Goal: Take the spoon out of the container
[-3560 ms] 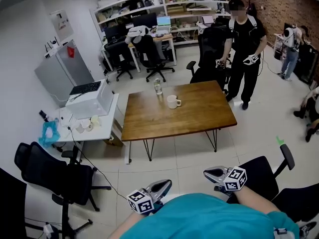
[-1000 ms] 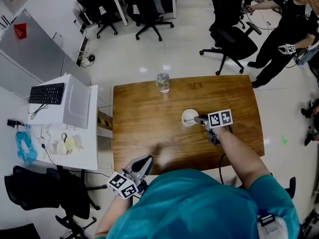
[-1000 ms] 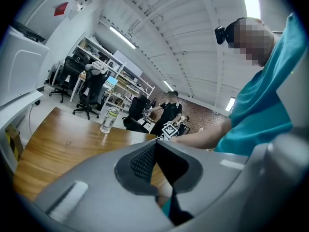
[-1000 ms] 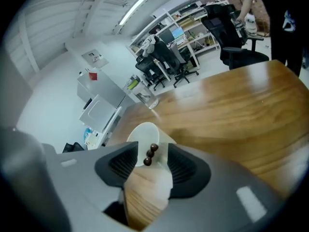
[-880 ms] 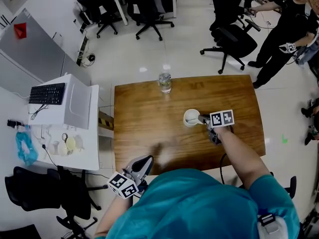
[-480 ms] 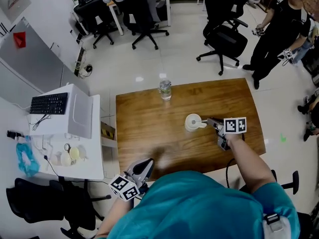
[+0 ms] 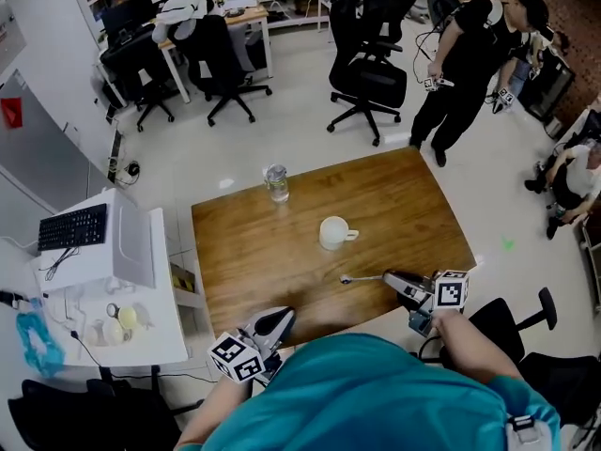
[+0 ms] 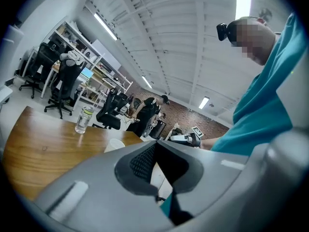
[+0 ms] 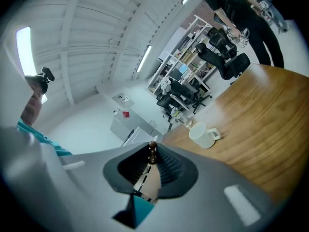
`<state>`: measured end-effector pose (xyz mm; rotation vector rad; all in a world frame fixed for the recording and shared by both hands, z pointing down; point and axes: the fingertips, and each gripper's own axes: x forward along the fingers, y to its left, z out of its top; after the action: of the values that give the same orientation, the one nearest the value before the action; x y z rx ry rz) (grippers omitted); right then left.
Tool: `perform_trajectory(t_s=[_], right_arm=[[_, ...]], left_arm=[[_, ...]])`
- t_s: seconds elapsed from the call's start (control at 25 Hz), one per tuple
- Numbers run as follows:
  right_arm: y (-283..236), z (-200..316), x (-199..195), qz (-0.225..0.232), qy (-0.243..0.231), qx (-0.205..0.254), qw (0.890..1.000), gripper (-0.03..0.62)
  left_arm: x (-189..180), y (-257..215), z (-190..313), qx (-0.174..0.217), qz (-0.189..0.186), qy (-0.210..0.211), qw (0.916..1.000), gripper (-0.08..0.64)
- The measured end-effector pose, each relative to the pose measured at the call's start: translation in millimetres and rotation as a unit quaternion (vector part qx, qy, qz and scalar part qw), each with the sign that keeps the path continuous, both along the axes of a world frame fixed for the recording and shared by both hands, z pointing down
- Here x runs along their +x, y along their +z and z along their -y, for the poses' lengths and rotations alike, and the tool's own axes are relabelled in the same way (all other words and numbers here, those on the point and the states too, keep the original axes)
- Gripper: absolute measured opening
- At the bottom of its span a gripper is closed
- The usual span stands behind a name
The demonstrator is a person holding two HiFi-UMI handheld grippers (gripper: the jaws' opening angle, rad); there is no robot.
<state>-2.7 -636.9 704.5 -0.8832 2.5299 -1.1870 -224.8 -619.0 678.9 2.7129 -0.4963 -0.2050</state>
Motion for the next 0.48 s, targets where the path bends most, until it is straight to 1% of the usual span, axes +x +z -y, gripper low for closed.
perform_trajectory(t_s=[0.08, 0.2, 0.32, 0.48], right_arm=[[-14, -32, 8, 0.005, -0.006, 0.018, 1.0, 0.046], [-36, -92, 37, 0.006, -0.025, 0.068, 0.997, 0.046], [-29, -156, 87, 0.024, -0.03, 0.069, 0.997, 0.046], [-38, -231, 140, 0.036, -0.061, 0.077, 0.995, 0.046]], left_arm=[[17, -13, -28, 0.017, 0.008, 0.008, 0.9998, 0.002], [52, -27, -89, 0.036, 0.019, 0.001, 0.9992, 0.002], [92, -33, -154, 0.046, 0.026, -0.021, 0.9984, 0.002], [143, -49, -239, 0.045, 0.021, -0.07, 0.9963, 0.002]])
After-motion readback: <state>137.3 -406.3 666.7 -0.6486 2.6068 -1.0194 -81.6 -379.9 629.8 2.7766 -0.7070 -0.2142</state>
